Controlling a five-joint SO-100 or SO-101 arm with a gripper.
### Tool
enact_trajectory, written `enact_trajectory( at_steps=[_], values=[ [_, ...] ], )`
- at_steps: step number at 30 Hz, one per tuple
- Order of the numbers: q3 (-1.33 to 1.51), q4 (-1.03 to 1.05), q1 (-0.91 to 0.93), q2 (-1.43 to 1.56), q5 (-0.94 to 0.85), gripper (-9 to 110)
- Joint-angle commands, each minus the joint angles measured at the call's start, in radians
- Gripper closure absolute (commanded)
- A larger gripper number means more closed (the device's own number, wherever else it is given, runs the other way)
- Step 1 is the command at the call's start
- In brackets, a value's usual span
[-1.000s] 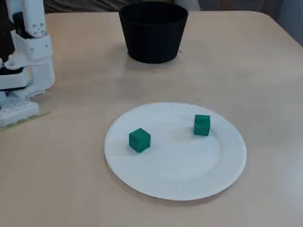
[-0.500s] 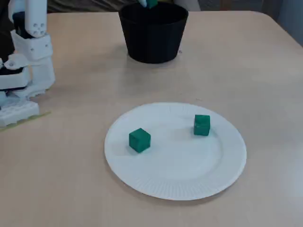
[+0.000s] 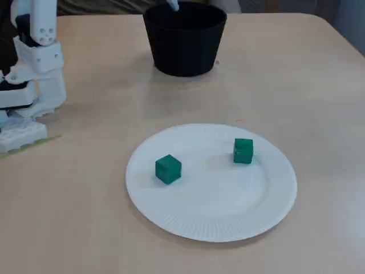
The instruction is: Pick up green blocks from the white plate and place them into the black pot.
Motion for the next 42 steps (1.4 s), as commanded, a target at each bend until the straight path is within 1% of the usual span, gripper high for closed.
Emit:
enact_trajectory(
  at_steps=[1, 2, 3, 7, 12, 16, 19, 22, 28, 37, 42],
  values=[
    [-0.005, 0.021, 0.049, 0.08, 0.023, 90],
    [-0.005, 0.037, 0.075, 0.097, 0.038, 99],
    [-0.003, 0.054, 0.103, 0.118, 0.046, 104],
    [0.06, 0.057, 0.242, 0.267, 0.009, 104],
    [0.216, 0.055, 0.52, 0.459, -0.06, 104],
    [0.285, 0.055, 0.721, 0.491, -0.063, 104],
    [0.331, 0.043, 0.81, 0.474, -0.031, 104],
    [0.321, 0.02, 0.859, 0.403, -0.067, 104],
    [0.33, -0.089, 0.945, 0.282, -0.201, 104],
    [0.56, -0.367, 0.951, 0.272, -0.202, 104],
    [0.601, -0.414, 0.92, 0.227, -0.163, 104]
  ],
)
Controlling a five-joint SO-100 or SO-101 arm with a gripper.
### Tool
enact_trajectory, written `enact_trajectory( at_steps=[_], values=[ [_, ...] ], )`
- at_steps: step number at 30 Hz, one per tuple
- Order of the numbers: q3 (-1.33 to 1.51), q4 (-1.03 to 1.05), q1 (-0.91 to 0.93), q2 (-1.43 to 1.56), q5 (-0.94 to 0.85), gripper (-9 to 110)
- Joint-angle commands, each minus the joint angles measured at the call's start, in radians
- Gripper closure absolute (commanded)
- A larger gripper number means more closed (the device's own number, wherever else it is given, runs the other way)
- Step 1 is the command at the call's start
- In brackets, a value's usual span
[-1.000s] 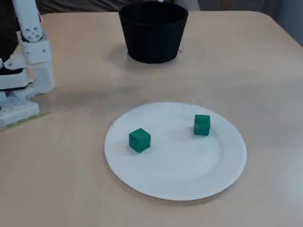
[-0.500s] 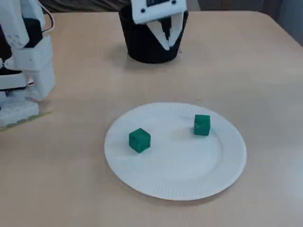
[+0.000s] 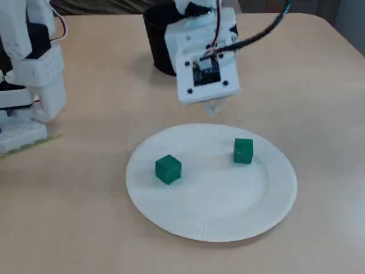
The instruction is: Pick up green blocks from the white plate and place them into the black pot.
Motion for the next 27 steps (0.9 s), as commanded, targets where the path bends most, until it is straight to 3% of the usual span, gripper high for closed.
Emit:
enact_trajectory(
  at_steps=[1, 4, 8, 27],
  values=[
    [0.002, -0.023, -0.014, -0.008, 0.031, 102],
    [0.002, -0.025, -0.015, -0.029, 0.025, 85],
    [0.0, -0.028, 0.002, -0.064, 0.031, 75],
    [-0.252, 0.005, 0.025, -0.318, -0.009, 67]
  ],
)
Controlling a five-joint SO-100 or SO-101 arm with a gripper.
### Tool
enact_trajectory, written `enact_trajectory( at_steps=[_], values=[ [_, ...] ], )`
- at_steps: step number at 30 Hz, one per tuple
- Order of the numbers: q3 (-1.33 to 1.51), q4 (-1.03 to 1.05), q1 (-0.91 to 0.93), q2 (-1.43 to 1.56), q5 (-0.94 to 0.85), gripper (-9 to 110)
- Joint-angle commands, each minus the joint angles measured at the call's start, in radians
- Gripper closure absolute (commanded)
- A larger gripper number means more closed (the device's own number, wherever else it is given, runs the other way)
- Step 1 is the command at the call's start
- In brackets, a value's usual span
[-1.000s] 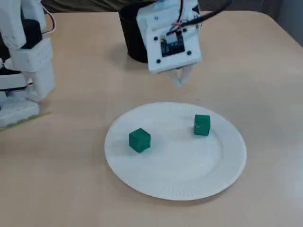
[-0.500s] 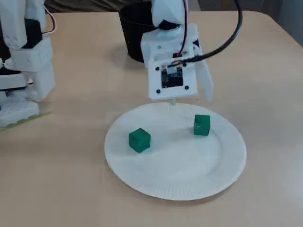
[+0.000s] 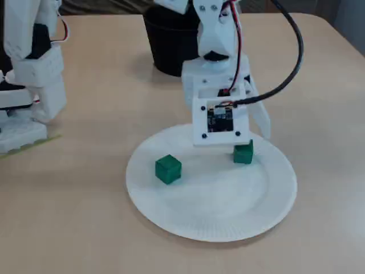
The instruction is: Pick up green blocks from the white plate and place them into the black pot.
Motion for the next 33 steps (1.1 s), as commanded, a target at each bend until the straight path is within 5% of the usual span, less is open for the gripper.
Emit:
enact_trajectory(
  at_steps=[1, 20, 29, 33],
  values=[
    [-0.117, 0.035, 0.011, -0.026, -0.006, 67],
    [-0.5, 0.276, 0.038, -0.308, -0.003, 72],
    [-0.584, 0.287, 0.038, -0.374, 0.026, 104],
    [-0.609, 0.296, 0.04, -0.382, -0.002, 104]
  ],
)
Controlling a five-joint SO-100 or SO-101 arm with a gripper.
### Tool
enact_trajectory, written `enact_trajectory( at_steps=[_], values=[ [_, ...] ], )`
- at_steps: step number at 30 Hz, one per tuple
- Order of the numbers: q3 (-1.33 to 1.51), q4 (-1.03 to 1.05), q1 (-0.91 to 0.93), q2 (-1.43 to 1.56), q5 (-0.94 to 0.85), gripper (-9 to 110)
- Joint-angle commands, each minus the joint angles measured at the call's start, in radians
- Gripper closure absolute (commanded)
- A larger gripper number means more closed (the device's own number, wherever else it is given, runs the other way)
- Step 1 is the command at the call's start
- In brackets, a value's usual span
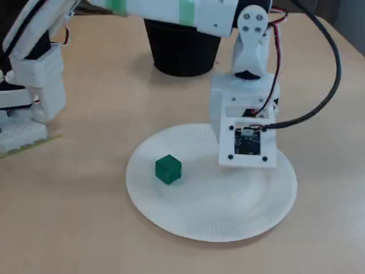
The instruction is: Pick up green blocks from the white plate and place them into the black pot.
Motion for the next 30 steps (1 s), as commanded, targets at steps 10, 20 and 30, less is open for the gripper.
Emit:
enact_trajectory(
  at_steps=[10, 20, 30],
  values=[
    [-0.048, -0.025, -0.058, 0.397, -0.083, 104],
    [0.632, -0.336, -0.419, 1.127, 0.104, 104],
    [0.887, -0.485, -0.877, 1.209, 0.198, 104]
  ],
)
